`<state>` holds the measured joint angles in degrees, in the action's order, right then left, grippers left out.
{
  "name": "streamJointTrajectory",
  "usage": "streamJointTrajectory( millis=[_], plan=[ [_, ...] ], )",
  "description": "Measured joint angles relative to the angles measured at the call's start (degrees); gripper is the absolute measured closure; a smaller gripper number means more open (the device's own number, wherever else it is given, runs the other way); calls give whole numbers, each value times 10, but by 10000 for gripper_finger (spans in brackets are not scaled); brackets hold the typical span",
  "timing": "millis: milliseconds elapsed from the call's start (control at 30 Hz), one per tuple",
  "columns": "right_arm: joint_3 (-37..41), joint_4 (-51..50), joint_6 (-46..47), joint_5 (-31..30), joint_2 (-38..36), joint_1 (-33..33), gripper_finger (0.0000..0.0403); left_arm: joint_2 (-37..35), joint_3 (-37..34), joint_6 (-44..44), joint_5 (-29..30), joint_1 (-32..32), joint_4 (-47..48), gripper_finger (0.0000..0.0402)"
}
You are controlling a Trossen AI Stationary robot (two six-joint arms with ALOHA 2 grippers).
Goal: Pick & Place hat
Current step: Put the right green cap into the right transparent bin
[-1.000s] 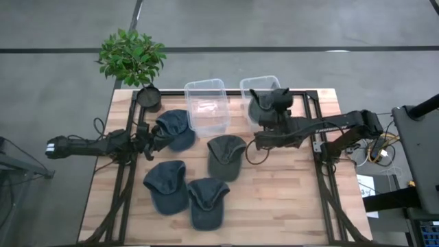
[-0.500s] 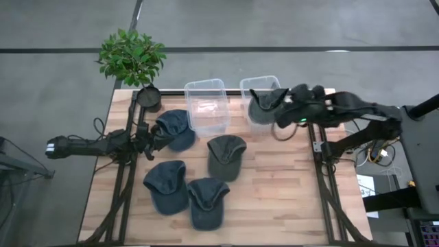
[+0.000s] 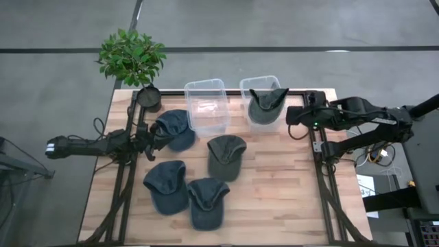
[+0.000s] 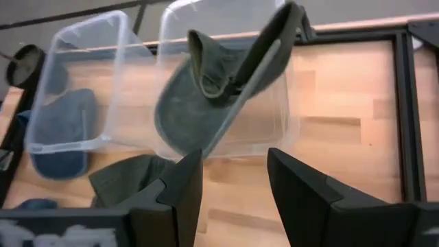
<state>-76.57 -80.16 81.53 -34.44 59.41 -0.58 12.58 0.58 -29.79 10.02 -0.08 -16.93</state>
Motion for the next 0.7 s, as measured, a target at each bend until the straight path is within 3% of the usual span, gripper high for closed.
streamJointTrajectory(
  millis=[167, 333, 700],
  plan=[
    [34, 36, 1, 7, 15, 26, 252, 0, 0, 19, 0, 0, 0, 401],
    [51, 100, -61, 26, 35, 62, 263, 0, 0, 25, 0, 0, 0, 401],
    [47, 105, -122, 91, 91, 157, 279, 0, 0, 44, -1, 0, -6, 401]
  ],
)
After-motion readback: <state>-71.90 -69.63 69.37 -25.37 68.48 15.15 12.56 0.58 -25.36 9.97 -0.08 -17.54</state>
